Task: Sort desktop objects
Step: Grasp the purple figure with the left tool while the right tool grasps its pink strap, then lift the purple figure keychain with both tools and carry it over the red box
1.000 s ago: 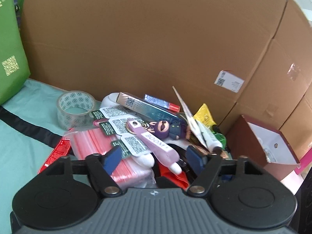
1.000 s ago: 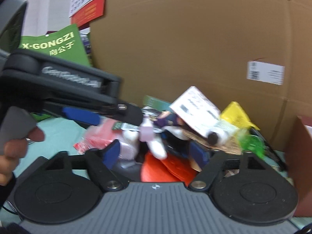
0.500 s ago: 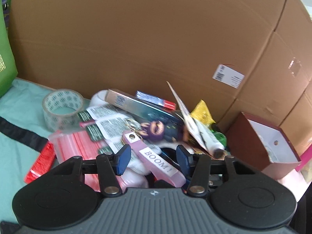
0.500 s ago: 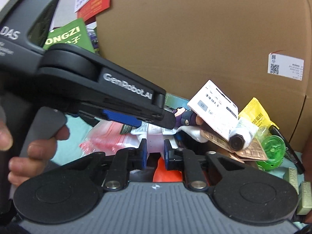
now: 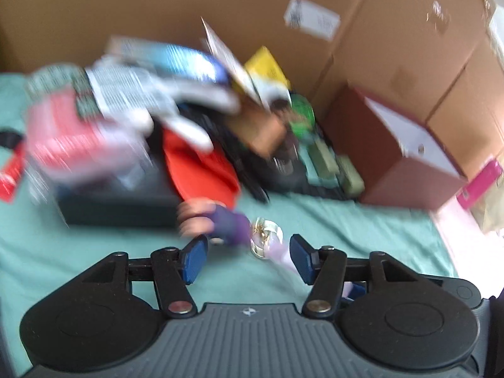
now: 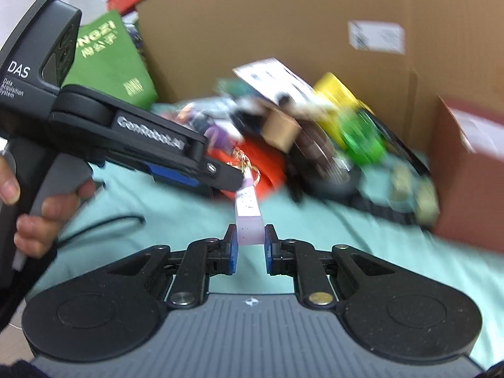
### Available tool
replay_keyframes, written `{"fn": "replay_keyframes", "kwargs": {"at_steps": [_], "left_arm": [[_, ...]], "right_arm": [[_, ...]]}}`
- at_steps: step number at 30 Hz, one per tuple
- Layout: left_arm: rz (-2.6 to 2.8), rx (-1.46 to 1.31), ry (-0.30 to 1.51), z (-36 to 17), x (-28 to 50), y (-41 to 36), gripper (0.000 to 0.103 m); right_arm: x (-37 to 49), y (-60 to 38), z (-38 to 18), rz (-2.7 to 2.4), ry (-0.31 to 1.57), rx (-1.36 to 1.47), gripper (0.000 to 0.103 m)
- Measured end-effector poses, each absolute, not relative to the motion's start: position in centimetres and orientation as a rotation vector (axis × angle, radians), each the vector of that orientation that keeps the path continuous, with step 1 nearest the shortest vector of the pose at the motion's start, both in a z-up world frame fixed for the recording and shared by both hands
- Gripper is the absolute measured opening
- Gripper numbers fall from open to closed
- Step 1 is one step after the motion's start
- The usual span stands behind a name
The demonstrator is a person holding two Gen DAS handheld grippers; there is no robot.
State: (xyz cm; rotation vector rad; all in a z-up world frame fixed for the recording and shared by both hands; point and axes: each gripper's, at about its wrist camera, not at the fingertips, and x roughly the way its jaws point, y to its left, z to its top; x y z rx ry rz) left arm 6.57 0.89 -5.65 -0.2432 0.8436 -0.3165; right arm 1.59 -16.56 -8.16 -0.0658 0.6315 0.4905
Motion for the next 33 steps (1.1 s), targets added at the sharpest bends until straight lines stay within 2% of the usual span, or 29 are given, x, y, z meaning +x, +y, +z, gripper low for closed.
{"fn": "replay_keyframes", "kwargs": {"at_steps": [2, 5, 9, 14, 16, 17, 18, 20, 25, 28, 29, 30, 33], "left_arm": [[-0.305, -0.229, 0.870, -6.8, 6.6, 0.1, 0.062], [-0.288, -0.190, 0.845, -7.4, 6.4, -1.1, 0.070], [-0.252, -0.207, 0.844, -7.3, 7.2, -1.6, 0.074], [-0.185, -0.269, 0.828, -7.2, 8.9, -1.8, 0.073], [-0.156, -0.261, 0.817, -7.2, 9.5, -2.1, 0.066], [-0.142, -0.241, 0.813, -7.3, 9.8, -2.4, 0.059], [-0.130, -0.217, 0.807, -7.3, 9.8, -2.6, 0.053], [-0.140, -0.204, 0.803, -7.2, 9.4, -2.6, 0.052], [-0.189, -0.196, 0.797, -7.4, 8.5, -2.4, 0.058], [-0.197, -0.159, 0.782, -7.4, 7.9, -2.9, 0.057], [-0.210, -0.164, 0.780, -7.4, 7.8, -2.9, 0.057], [-0.232, -0.171, 0.780, -7.3, 7.6, -3.1, 0.057], [-0.300, -0.203, 0.783, -6.9, 7.0, -3.7, 0.056]], "right_arm": [[0.6, -18.1, -8.9, 0.458, 0.660, -0.054, 0.015], [-0.9, -19.1, -9.2, 0.439, 0.676, -0.034, 0.015], [-1.6, -19.4, -9.3, 0.442, 0.681, -0.044, 0.016], [-1.4, -19.1, -9.4, 0.432, 0.667, -0.041, 0.017], [-1.2, -18.9, -9.3, 0.434, 0.666, -0.040, 0.018], [-1.1, -18.9, -9.3, 0.433, 0.665, -0.039, 0.022], [-1.0, -18.8, -9.3, 0.433, 0.664, -0.038, 0.030], [-0.9, -18.6, -9.3, 0.425, 0.656, -0.045, 0.044], [-0.4, -18.0, -9.6, 0.412, 0.641, -0.081, 0.044], [-0.2, -17.5, -9.7, 0.404, 0.633, -0.112, 0.043], [-0.3, -17.3, -9.7, 0.400, 0.631, -0.124, 0.035], [-0.3, -17.3, -9.7, 0.398, 0.629, -0.124, 0.022], [-0.1, -17.8, -9.5, 0.399, 0.638, -0.080, 0.015]]}}
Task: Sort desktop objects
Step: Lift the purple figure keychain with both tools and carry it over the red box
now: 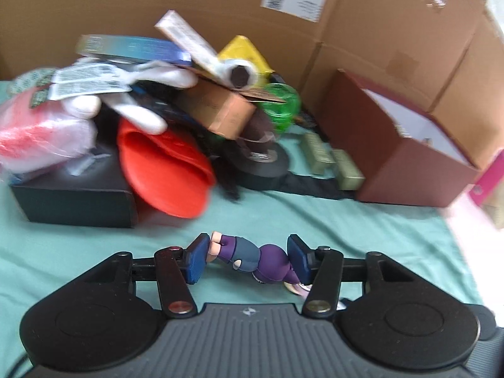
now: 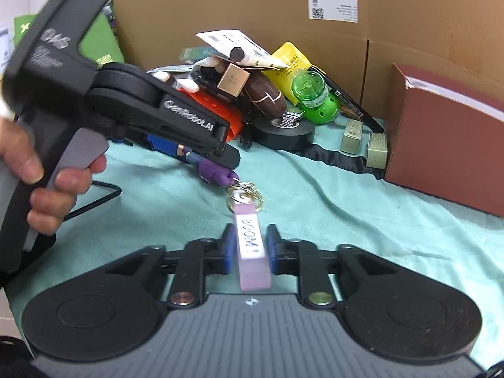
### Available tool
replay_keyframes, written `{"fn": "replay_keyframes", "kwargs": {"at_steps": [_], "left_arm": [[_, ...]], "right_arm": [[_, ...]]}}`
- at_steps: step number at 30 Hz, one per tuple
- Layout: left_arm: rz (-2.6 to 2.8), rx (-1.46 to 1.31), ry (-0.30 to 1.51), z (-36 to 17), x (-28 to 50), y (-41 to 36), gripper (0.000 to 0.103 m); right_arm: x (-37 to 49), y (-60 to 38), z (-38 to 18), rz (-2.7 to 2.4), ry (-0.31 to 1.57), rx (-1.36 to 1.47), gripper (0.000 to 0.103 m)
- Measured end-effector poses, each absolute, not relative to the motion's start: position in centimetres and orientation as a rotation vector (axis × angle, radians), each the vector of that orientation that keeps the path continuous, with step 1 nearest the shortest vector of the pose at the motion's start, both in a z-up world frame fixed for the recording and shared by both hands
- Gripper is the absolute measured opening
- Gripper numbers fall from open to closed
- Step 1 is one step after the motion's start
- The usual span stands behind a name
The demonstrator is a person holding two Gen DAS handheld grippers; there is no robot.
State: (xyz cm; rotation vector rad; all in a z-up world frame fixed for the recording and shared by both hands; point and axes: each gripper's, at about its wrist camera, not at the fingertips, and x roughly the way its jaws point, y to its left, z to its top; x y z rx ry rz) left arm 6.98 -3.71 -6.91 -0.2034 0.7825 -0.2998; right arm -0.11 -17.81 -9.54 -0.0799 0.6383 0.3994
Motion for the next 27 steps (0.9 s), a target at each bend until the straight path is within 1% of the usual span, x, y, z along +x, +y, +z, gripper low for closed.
{"fn": "replay_keyframes", "kwargs": {"at_steps": [7, 16, 22, 27], "left_arm": [[-0.373, -0.229, 0.745, -4.8, 6.4, -5.2, 0.056], [-0.499, -0.225, 0.600, 1.0, 7.5, -9.4, 0.056], [-0.586, -0.231, 0.532, 3.5, 10.7, -14.3, 0.056], [-0.635, -0.252, 0.545, 3.6, 14.1, -18.3, 0.056]], "right_arm": [[-0.8, -19.5, -7.8, 0.398, 0.575, -0.029, 0.015], [-0.2, -23.5, -2.9, 0.335, 0.411, -0.032, 0.015], [1.4, -27.0, 0.3, 0.213, 0.320, -0.075, 0.015], [4.0, -30.3, 1.5, 0.118, 0.297, -0.086, 0.015]]}}
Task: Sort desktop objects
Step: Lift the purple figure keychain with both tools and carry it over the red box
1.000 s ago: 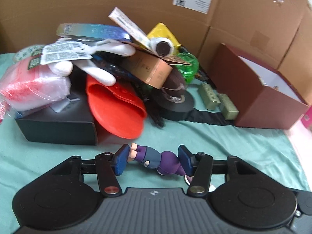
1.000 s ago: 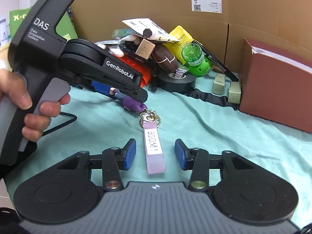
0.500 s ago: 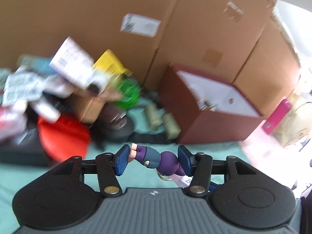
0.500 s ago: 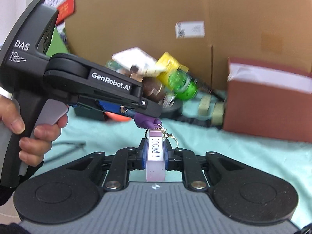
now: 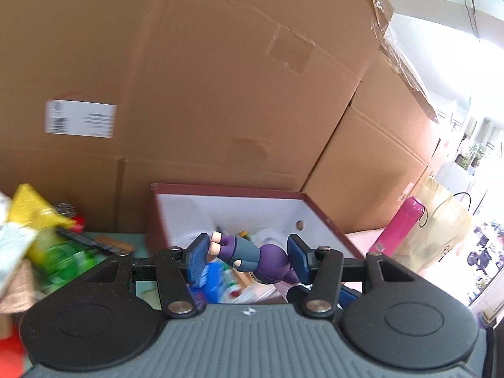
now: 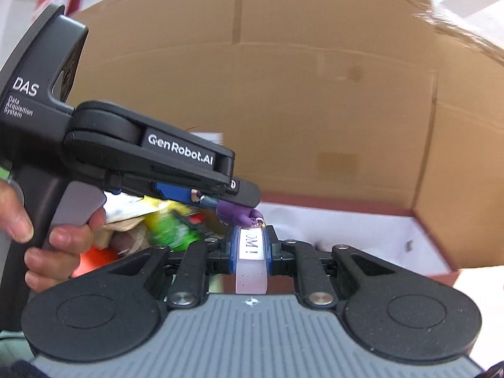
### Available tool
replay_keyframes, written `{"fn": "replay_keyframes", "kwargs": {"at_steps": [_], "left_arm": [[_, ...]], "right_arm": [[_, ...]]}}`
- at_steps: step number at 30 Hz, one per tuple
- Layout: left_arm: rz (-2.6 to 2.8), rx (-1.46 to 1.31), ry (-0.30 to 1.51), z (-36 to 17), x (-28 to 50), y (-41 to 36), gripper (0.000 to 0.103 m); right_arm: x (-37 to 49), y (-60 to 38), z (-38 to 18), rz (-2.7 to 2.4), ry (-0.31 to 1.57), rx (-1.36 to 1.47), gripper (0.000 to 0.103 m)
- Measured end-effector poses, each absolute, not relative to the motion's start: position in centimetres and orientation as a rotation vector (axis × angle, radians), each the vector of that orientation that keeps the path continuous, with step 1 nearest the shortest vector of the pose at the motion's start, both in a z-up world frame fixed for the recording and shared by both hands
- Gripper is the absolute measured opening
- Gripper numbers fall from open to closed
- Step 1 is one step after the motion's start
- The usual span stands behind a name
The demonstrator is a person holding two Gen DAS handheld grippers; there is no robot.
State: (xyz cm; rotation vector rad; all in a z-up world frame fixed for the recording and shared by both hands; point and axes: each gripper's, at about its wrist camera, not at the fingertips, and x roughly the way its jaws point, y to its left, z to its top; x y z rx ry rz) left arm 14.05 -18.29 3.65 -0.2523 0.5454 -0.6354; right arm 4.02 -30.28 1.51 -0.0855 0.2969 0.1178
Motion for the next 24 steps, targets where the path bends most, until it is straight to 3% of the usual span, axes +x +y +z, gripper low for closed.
{"fn": "replay_keyframes", "kwargs": {"at_steps": [20, 22, 24], "left_arm": [[-0.628, -0.256, 0.737, -1.8, 25.4, -31.0, 0.056], [-0.609, -0.290, 0.728, -1.7, 25.8, -30.8, 0.067], [-0.608, -0.293, 0.727, -1.5, 25.6, -30.6, 0.096]], "right_arm": [[14.2, -41.5, -3.6, -0.040, 0.447, -0.204, 0.015], [15.1, -42.2, -4.1, -0.062, 0.471, -0.203, 0.015], [15.6, -42.7, -4.3, -0.090, 0.479, -0.195, 0.017]]}}
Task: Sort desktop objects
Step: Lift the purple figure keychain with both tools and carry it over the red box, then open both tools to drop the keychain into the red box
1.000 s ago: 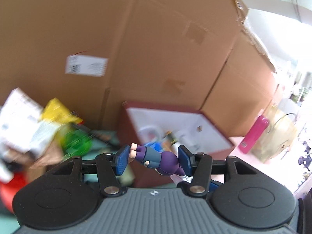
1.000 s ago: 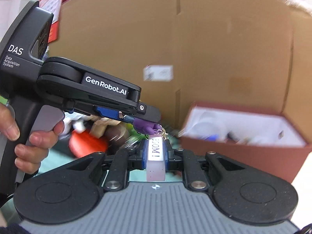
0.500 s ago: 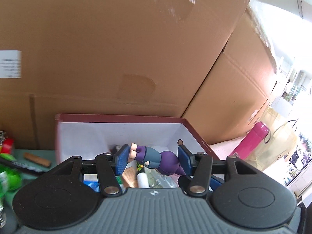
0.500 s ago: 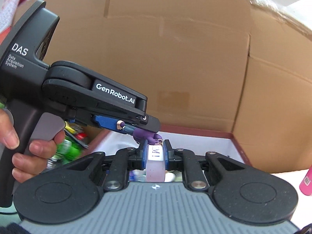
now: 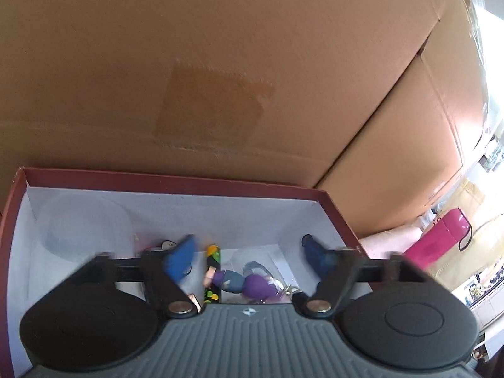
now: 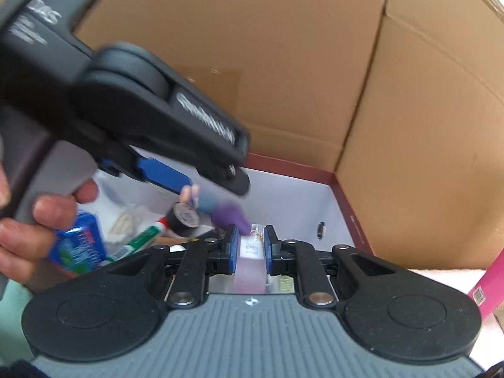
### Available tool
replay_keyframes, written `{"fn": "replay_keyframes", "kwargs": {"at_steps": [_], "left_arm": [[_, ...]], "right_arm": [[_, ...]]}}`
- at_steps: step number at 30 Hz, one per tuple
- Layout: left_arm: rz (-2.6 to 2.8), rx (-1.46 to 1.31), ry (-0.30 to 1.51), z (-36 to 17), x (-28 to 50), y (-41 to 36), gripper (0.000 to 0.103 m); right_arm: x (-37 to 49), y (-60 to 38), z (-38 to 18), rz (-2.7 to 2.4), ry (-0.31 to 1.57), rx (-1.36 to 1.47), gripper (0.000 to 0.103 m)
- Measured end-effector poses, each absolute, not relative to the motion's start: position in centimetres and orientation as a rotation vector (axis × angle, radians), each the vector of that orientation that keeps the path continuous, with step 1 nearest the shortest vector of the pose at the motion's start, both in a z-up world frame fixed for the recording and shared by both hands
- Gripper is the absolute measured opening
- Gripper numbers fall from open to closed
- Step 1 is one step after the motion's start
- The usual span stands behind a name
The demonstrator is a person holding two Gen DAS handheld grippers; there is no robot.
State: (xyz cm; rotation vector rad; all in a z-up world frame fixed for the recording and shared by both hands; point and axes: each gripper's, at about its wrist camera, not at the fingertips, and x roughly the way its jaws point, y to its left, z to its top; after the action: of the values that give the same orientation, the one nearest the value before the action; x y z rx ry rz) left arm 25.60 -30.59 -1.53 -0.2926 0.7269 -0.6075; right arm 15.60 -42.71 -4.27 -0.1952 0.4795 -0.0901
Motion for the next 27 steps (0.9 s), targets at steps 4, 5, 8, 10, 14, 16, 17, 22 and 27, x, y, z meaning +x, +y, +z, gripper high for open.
{"fn": "replay_keyframes", "kwargs": {"at_steps": [4, 5, 8, 10, 14, 16, 17, 22, 27], "left_arm": [[-0.663, -0.267, 0.729, -1.0, 25.1, -30.0, 0.101], [-0.669, -0.255, 0.731, -0.9, 24.9, -29.8, 0.101], [-0.674, -0.230, 0.718, -0.6, 24.0, -29.5, 0.101], [-0.677, -0.211, 0.701, -0.6, 23.5, -29.4, 0.101], [-0.677, -0.182, 0.685, -0.2, 22.0, -28.6, 0.101], [-0.679, -0.173, 0.675, 0.0, 21.2, -28.2, 0.101], [-0.679, -0.167, 0.666, 0.0, 20.8, -28.0, 0.101], [-0.649, -0.139, 0.625, 0.4, 18.6, -26.6, 0.101], [-0.607, -0.117, 0.606, 0.4, 16.7, -25.3, 0.101]], "right_arm": [[15.2, -43.2, -4.4, -0.105, 0.465, -0.166, 0.054], [14.9, -43.1, -4.4, -0.111, 0.454, -0.166, 0.060], [14.0, -42.8, -4.3, -0.128, 0.431, -0.164, 0.088], [13.4, -42.6, -4.1, -0.132, 0.417, -0.160, 0.093], [12.8, -42.2, -3.5, -0.129, 0.416, -0.156, 0.095], [13.8, -41.2, -3.3, -0.139, 0.417, -0.158, 0.099], [13.5, -41.0, -3.2, -0.141, 0.411, -0.160, 0.101], [12.6, -39.9, -2.9, -0.159, 0.435, -0.157, 0.101], [11.6, -39.0, -2.8, -0.166, 0.468, -0.097, 0.101]]}}
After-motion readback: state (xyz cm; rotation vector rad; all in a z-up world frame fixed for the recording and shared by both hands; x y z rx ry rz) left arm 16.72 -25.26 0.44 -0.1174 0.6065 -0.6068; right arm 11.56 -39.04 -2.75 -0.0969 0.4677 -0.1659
